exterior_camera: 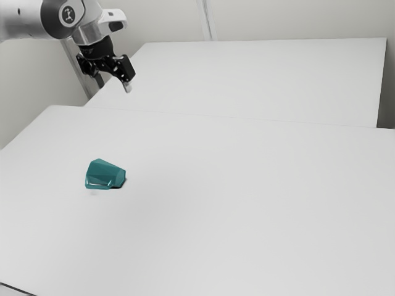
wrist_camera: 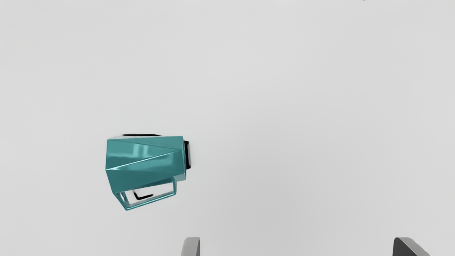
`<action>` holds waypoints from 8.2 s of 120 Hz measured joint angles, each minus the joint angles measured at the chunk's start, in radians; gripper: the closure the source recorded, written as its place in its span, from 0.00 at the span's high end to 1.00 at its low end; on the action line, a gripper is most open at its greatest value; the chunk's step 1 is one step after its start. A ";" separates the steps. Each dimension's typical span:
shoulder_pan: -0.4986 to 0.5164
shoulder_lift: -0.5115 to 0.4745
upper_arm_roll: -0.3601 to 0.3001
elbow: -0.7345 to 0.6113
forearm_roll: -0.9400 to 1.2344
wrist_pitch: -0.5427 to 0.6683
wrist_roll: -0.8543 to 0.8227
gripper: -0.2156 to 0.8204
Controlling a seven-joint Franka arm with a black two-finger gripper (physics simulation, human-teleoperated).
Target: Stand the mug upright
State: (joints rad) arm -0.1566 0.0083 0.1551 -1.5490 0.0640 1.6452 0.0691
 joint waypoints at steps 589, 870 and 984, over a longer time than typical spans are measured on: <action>0.279 0.447 0.430 -0.228 -1.245 -0.291 1.424 0.04; 0.071 0.167 -0.017 -0.460 -0.143 0.586 0.420 0.03; 0.072 0.218 -0.017 -0.455 -0.167 0.624 0.374 0.14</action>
State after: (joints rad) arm -0.0849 0.2268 0.1378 -2.0042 -0.1029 2.2697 0.4431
